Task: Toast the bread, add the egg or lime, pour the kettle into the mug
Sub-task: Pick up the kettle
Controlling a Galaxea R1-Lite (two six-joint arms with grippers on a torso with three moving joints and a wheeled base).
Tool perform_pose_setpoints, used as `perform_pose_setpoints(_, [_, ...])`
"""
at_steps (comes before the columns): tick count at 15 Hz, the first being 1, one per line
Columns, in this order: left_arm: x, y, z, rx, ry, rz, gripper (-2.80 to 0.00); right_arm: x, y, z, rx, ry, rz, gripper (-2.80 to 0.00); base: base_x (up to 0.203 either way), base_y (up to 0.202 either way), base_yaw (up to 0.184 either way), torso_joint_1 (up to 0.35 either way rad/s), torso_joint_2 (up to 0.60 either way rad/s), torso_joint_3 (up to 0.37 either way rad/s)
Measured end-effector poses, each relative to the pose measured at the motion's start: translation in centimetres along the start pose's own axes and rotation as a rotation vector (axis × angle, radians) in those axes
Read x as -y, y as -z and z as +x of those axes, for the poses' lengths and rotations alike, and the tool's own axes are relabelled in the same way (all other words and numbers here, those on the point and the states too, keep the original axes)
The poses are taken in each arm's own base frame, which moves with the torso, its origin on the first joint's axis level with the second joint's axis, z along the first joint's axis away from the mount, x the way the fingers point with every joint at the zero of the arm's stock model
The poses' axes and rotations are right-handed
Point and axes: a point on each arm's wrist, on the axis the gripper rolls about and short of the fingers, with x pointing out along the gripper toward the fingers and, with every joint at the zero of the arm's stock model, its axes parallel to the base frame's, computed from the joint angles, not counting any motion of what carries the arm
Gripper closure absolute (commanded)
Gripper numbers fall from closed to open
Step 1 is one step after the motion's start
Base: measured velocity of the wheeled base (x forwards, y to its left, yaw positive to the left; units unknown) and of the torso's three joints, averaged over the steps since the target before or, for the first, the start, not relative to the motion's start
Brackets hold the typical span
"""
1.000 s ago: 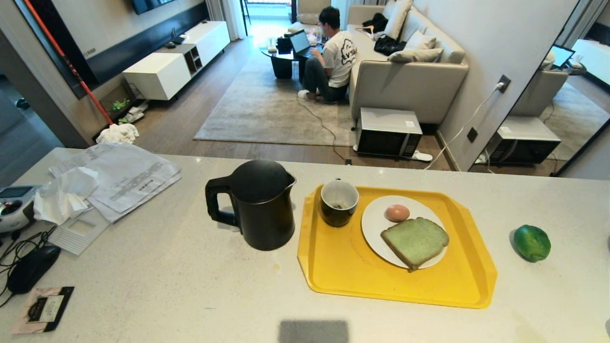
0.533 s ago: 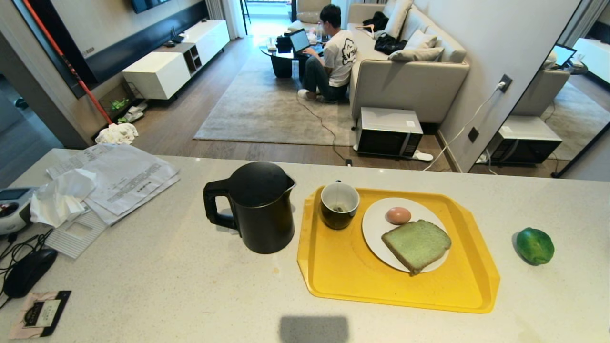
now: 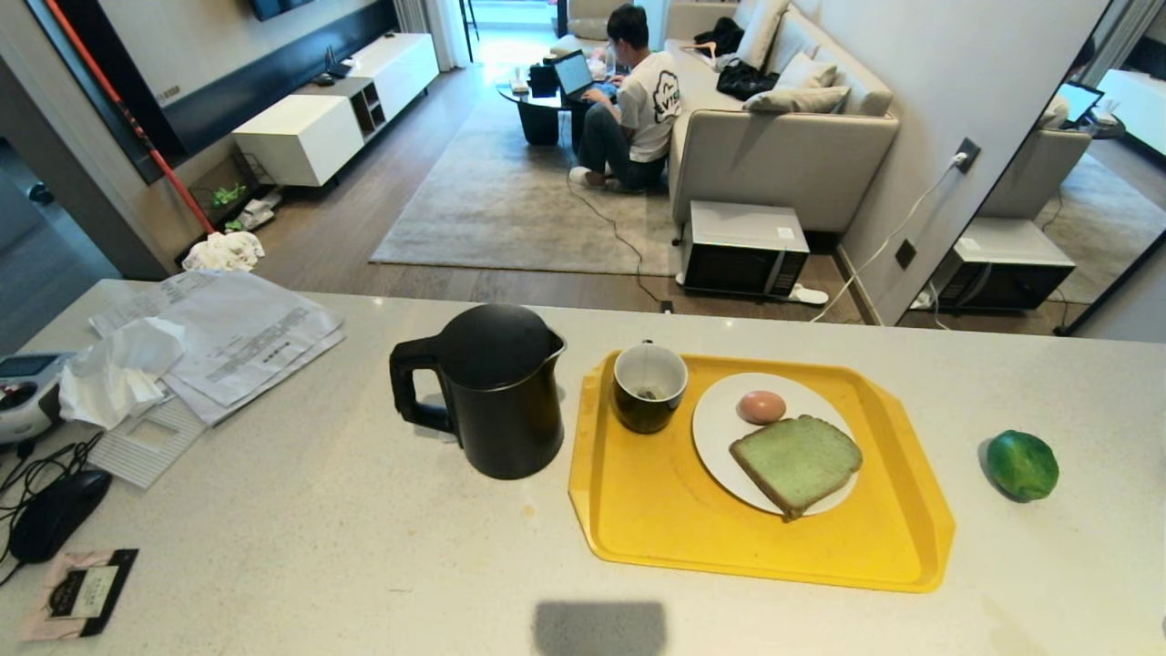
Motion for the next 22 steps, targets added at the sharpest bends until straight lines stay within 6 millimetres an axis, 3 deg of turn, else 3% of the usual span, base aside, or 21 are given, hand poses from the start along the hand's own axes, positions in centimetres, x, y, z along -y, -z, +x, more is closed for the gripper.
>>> perform_pose_setpoints(6, [0.0, 0.0, 0.0, 0.0, -0.001, 0.0, 0.0, 0.0, -0.01, 0.0, 0.001, 0.0, 0.0, 0.0, -0.085, 0.0, -0.005, -0.005, 0.0, 0.004])
perform_pose_setpoints(22, [0.0, -0.02, 0.0, 0.001, 0.0, 0.001, 0.0, 0.0, -0.01, 0.0, 0.001, -0.001, 0.0, 0.0, 0.021, 0.0, 0.0, 0.002, 0.0, 0.001])
